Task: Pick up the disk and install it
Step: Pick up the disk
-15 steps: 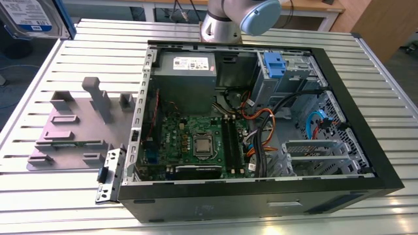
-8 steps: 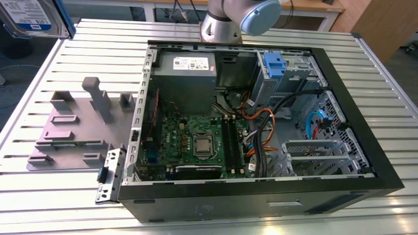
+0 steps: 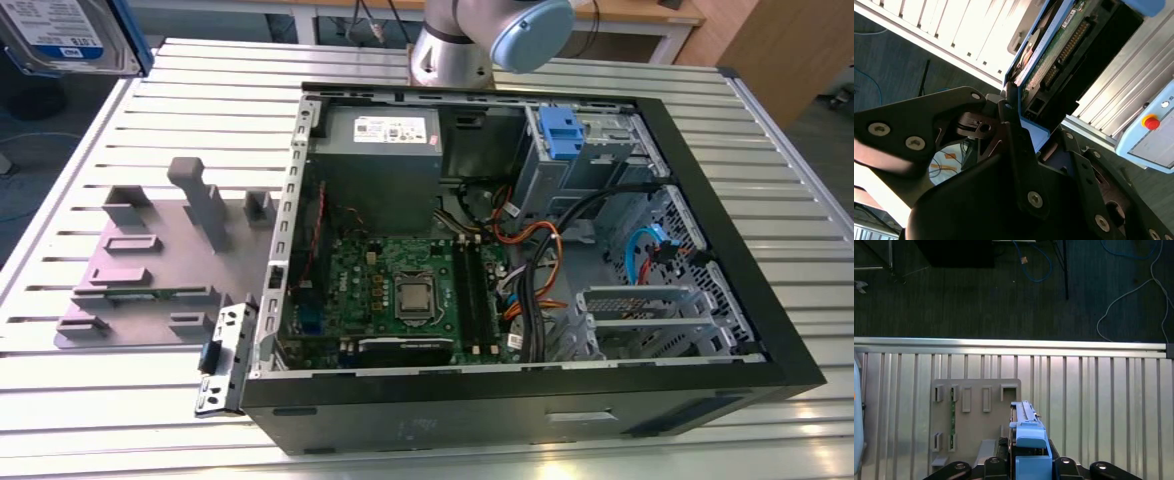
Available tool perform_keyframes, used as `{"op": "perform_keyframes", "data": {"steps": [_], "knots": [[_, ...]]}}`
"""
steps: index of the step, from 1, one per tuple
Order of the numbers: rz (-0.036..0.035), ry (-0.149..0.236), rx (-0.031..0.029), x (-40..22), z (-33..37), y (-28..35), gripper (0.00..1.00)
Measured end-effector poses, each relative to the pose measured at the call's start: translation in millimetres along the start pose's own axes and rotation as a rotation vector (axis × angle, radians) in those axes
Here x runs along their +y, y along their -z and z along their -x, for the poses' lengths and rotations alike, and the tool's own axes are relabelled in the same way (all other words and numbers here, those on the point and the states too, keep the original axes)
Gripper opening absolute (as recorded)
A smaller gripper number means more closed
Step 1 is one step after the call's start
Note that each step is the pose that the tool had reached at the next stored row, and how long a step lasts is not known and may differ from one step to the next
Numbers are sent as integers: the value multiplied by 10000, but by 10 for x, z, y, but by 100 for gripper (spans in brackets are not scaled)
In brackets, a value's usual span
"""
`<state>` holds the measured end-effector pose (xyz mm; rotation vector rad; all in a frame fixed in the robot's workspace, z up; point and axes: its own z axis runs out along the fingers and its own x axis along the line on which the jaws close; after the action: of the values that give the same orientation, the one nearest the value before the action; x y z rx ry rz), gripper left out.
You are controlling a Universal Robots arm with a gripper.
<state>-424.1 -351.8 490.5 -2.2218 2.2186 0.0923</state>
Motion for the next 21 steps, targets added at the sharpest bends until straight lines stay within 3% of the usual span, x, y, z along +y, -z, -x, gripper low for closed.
{"op": "perform_keyframes", "data": {"steps": [21], "knots": [[1,-1,20,3,3,79,37]]}}
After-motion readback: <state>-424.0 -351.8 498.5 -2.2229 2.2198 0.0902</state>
